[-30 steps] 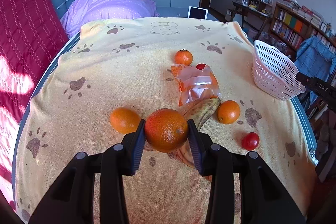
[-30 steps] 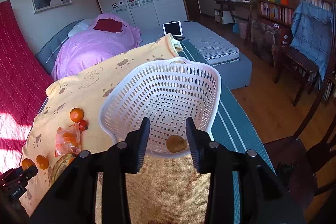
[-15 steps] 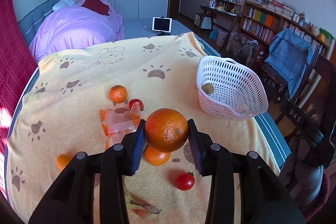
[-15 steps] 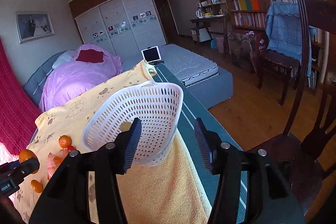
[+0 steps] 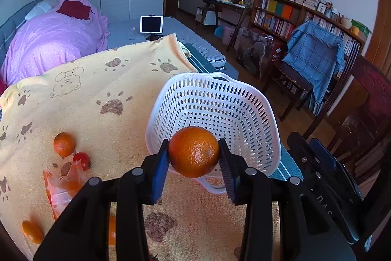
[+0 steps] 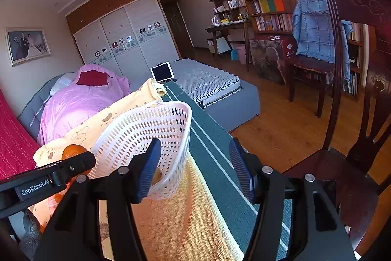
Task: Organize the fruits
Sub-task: 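Lower the large orange into the white basket and open the left tool, then withdraw both open tools from the basket back over the towel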
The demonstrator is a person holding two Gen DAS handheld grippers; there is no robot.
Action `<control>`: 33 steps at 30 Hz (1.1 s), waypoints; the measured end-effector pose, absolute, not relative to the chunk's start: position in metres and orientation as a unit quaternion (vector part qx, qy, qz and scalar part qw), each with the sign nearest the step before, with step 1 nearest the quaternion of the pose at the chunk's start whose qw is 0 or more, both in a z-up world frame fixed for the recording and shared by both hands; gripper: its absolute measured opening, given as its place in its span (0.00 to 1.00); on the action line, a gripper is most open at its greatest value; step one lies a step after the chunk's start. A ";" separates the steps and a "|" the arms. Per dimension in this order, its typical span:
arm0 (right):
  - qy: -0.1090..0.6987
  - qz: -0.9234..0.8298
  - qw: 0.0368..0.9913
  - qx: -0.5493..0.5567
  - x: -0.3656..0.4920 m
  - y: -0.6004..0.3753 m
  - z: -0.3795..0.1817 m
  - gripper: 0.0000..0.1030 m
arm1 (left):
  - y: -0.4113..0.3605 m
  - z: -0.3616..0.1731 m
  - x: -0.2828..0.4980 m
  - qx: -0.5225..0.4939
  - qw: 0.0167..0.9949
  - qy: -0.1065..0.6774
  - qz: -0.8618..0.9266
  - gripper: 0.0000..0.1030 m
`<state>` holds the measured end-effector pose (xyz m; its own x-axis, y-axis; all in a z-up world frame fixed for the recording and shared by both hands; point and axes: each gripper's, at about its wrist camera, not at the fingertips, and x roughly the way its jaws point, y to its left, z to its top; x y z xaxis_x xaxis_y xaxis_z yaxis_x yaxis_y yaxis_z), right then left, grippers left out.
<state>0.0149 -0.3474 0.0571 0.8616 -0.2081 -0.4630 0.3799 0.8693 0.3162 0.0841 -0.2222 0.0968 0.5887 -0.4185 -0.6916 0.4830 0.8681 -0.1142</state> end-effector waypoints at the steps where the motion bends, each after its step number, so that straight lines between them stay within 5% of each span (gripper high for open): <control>1: 0.213 -0.156 0.943 0.203 0.015 -0.348 0.057 0.58 | -0.223 0.097 0.086 0.039 0.891 0.376 -0.251 0.42; 3: 0.216 -0.156 0.942 0.206 0.016 -0.350 0.056 0.58 | -0.218 0.099 0.088 0.027 0.896 0.370 -0.244 0.67; 4: 0.217 -0.156 0.941 0.207 0.016 -0.350 0.056 0.58 | -0.214 0.100 0.088 0.023 0.900 0.365 -0.239 0.69; 18: 0.218 -0.156 0.942 0.204 0.018 -0.350 0.055 0.58 | -0.172 0.114 0.068 0.020 0.922 0.337 -0.188 0.88; 33: 0.231 -0.128 0.951 0.164 0.023 -0.333 0.055 0.66 | -0.146 0.113 0.045 0.028 0.932 0.335 -0.136 0.91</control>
<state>0.0229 -0.3327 0.0546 0.8610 -0.1669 -0.4805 0.3183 0.9136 0.2530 0.0446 -0.1463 0.1126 0.7390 -0.2353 -0.6313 0.2732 0.9612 -0.0384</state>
